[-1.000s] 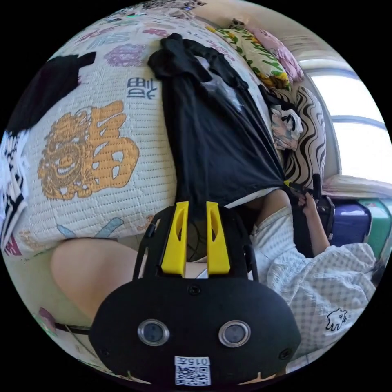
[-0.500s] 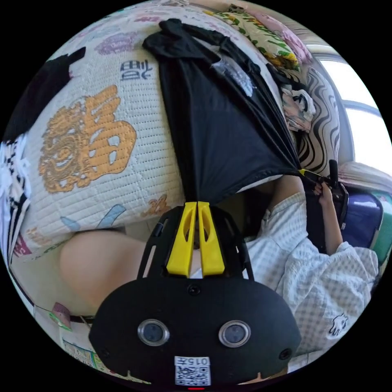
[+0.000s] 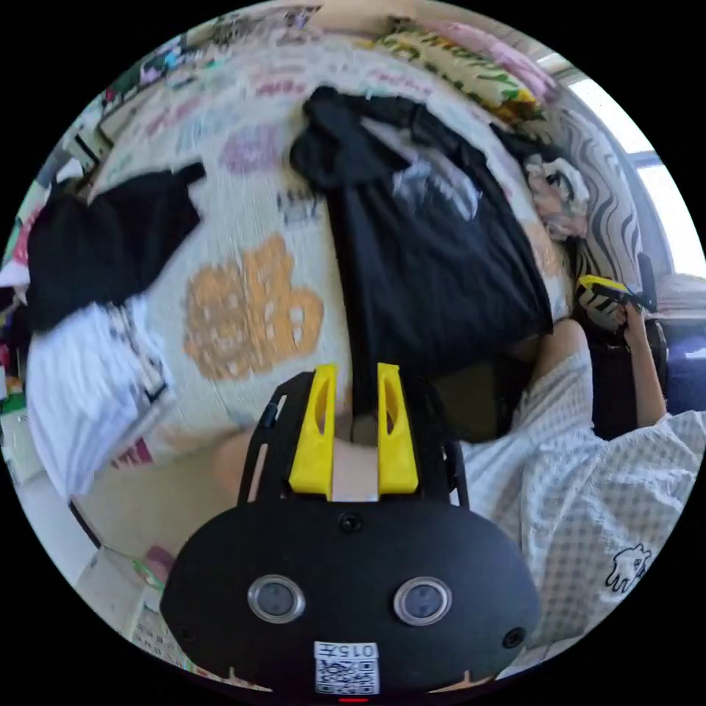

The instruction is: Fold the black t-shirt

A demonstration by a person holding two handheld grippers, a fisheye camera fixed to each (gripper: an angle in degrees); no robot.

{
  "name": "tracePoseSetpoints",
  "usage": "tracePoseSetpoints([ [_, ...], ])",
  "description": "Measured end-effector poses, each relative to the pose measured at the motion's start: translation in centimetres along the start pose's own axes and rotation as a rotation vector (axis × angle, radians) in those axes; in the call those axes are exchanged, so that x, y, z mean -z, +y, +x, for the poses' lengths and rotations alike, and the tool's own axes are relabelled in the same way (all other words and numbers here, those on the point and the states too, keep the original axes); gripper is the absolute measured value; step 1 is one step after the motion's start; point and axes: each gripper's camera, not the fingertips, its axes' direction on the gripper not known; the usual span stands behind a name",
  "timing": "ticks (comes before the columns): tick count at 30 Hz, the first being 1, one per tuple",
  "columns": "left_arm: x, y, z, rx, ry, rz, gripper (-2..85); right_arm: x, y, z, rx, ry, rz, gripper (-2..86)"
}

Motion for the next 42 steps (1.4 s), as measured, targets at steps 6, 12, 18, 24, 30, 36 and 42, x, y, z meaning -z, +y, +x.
tracePoseSetpoints([
  [6,-0.8,-14.3,5.7,-0.257,-0.144,0.172,11.3,0.9,-15.2,-7.1,0.438,0.129,0.147,10.4],
  [12,-5.4,-21.7,5.1,-0.306,-0.177,0.021,8.5,-5.2,-26.9,-8.7,0.627,0.344,-0.109,10.8],
  [18,-3.0,-22.8,0.3,-0.251,0.019,0.078,1.5,-5.0,-30.1,-5.4,0.574,0.216,-0.173,1.8],
  [24,3.7,-20.2,-13.7,0.191,0.107,0.427,0.4,4.7,-26.9,6.4,0.077,-0.010,0.285,1.3],
  [30,1.7,-17.7,-22.3,0.564,0.091,0.429,3.7,5.9,-20.2,19.0,-0.561,-0.193,0.416,4.4],
  [36,3.9,-18.4,-19.4,0.425,-0.076,0.538,6.6,8.5,-20.9,18.6,-0.395,-0.078,0.438,7.3],
  [42,-1.0,-24.7,-15.0,0.182,0.044,0.271,6.8,4.9,-27.0,15.0,-0.164,0.001,0.185,1.8],
])
